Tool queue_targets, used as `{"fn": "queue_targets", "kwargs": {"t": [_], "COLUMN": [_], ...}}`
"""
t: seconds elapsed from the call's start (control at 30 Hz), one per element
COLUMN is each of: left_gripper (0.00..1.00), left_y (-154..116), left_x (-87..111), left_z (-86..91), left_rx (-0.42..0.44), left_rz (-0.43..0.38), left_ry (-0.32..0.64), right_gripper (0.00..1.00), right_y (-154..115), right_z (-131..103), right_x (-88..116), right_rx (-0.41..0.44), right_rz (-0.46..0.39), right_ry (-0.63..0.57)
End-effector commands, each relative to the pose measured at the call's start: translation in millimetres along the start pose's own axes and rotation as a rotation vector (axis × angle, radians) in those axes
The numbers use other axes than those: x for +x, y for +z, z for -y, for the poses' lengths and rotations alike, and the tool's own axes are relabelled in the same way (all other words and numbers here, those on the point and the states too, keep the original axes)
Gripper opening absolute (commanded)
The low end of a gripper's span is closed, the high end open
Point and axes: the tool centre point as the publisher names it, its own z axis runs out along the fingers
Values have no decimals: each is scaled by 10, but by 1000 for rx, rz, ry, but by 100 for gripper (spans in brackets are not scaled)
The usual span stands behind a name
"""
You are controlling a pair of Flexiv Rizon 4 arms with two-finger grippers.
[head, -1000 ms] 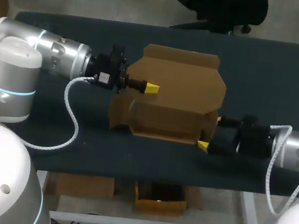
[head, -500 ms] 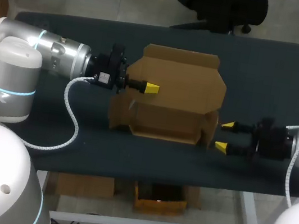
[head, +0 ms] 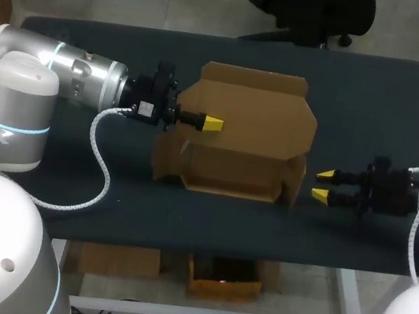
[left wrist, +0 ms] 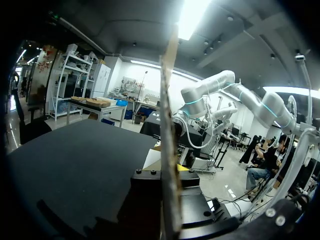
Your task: Assemble the packaging by folding the flat box into shape, placing the metal phone stand inside, and closing the box properly
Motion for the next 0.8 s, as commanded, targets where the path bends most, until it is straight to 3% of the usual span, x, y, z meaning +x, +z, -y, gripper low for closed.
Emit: {"fn": "queue_targets", "kwargs": {"t": [0.03,0.37,0.8], "left_gripper": [0,0,0], "left_y": [2,2,2], "left_x": [-17,-17,-17], "left_z": [-32,-32,-32], "left_rx": [-1,-1,-1], "left_rz": [-2,-2,-2], "left_ry": [0,0,0], "right_gripper": [44,43,41], "right_y": [94,248,330], "right_z": [4,16,-13], "right_x": [-193,-342,-237], "right_rx": [-2,-10,3], "right_rz": [-52,-101,-146], "right_ry": [-7,-23,-47]}}
